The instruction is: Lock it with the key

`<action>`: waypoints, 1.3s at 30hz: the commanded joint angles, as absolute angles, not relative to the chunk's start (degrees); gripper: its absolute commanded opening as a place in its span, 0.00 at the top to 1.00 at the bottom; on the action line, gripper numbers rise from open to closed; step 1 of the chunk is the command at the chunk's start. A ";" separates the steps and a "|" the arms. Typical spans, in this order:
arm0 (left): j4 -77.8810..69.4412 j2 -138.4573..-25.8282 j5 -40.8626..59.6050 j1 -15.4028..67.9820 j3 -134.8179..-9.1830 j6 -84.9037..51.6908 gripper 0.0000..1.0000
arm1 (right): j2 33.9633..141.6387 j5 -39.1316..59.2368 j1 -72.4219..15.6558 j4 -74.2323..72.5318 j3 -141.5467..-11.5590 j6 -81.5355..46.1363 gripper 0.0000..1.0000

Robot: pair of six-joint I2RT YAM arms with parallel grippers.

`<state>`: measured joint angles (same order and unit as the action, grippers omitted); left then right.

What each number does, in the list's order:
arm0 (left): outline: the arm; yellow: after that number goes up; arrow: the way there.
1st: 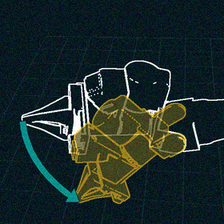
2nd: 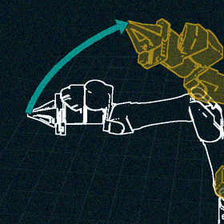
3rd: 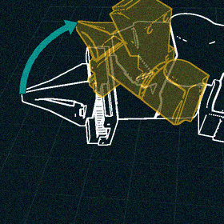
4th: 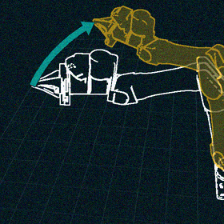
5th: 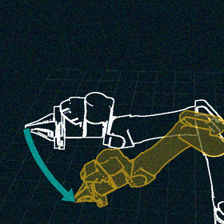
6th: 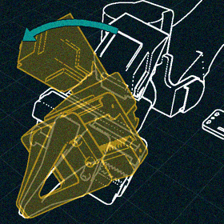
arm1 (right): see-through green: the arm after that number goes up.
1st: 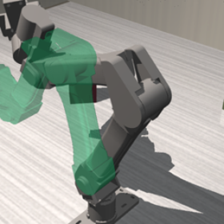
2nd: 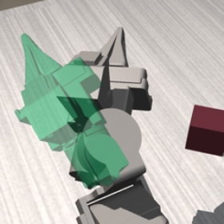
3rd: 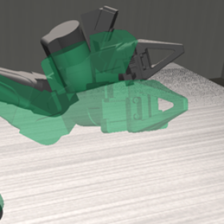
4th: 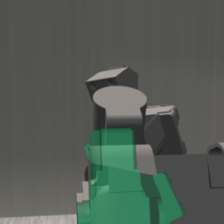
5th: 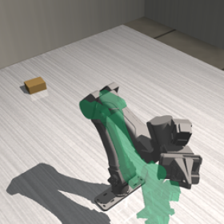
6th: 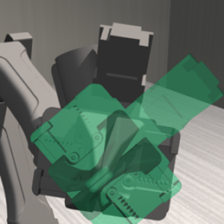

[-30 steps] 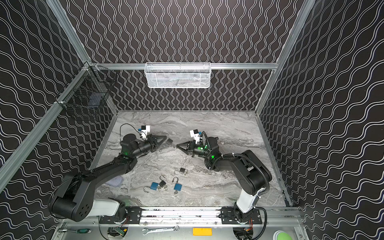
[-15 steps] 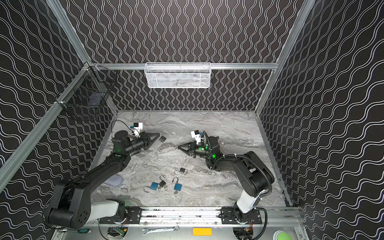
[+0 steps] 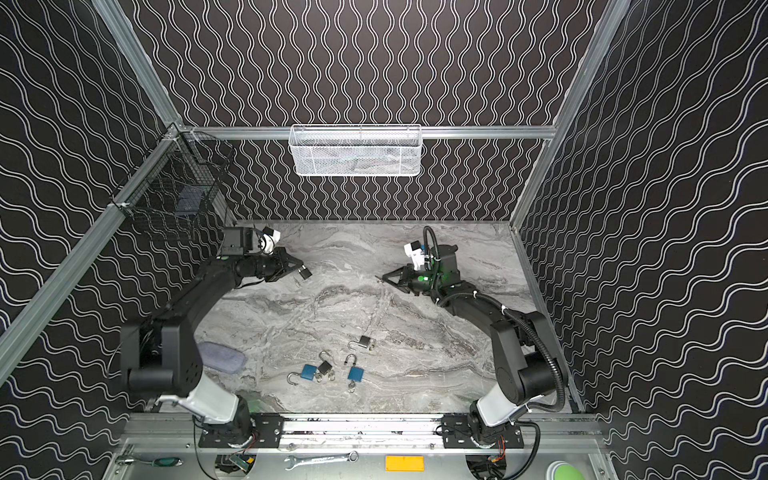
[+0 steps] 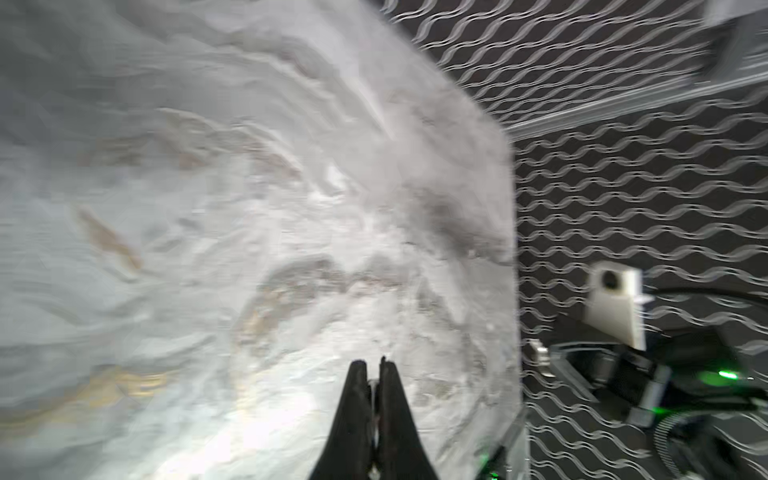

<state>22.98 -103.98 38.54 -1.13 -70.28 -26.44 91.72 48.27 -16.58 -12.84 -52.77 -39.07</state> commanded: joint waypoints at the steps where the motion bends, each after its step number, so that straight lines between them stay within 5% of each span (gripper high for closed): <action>1: 30.38 -109.20 39.37 -3.61 -73.90 -17.79 1.00 | 92.58 47.92 -15.53 -3.09 -53.86 -31.26 1.00; 11: 37.89 -126.07 36.46 -4.74 -88.02 -6.84 1.00 | 96.65 50.91 -15.54 -0.48 -56.71 -27.28 1.00; 35: 54.17 -145.17 31.22 -5.45 -111.24 4.93 1.00 | 102.96 49.91 -22.42 2.64 -63.76 -24.77 1.00; 39: 52.51 -144.70 30.91 -5.59 -110.76 3.84 0.90 | 105.19 48.25 -26.51 -0.19 -65.17 -27.56 1.00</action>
<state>54.19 -144.73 33.67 -5.30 -110.56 3.29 104.27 49.50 -24.64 3.97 -64.25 -25.08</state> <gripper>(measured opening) 0.079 0.050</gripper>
